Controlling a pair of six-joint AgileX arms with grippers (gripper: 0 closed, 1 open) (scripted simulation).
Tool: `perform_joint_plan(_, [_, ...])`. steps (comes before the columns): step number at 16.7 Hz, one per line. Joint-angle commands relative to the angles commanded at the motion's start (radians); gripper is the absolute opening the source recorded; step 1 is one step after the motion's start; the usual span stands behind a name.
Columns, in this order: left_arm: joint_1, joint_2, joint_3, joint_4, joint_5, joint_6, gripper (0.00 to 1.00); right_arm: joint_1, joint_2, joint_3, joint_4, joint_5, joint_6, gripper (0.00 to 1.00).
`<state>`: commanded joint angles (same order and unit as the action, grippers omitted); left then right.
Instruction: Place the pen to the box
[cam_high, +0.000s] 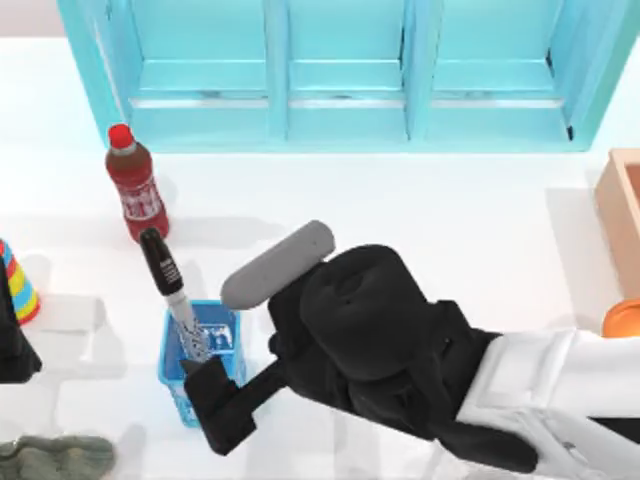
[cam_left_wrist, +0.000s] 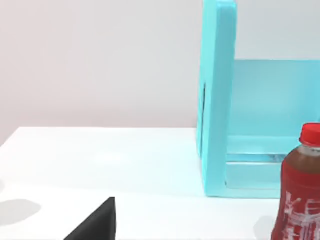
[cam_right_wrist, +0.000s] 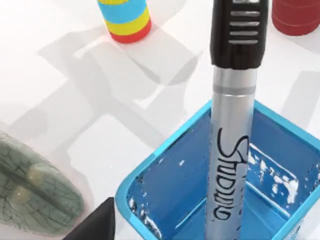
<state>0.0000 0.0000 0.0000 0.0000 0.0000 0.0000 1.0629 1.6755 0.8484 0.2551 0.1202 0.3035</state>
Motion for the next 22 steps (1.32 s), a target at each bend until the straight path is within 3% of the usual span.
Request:
perform_joint_plan(8, [0.000,0.000,0.000,0.000,0.000,0.000,1.00,-0.023,0.350,0.242,0.098,-0.015,-0.011,1.00])
perform_joint_plan(14, [0.000,0.000,0.000,0.000,0.000,0.000,1.00,-0.028,0.390,0.277,0.112,-0.018,-0.014,1.00])
perform_joint_plan(22, [0.000,0.000,0.000,0.000,0.000,0.000,1.00,-0.028,0.390,0.277,0.112,-0.018,-0.014,0.40])
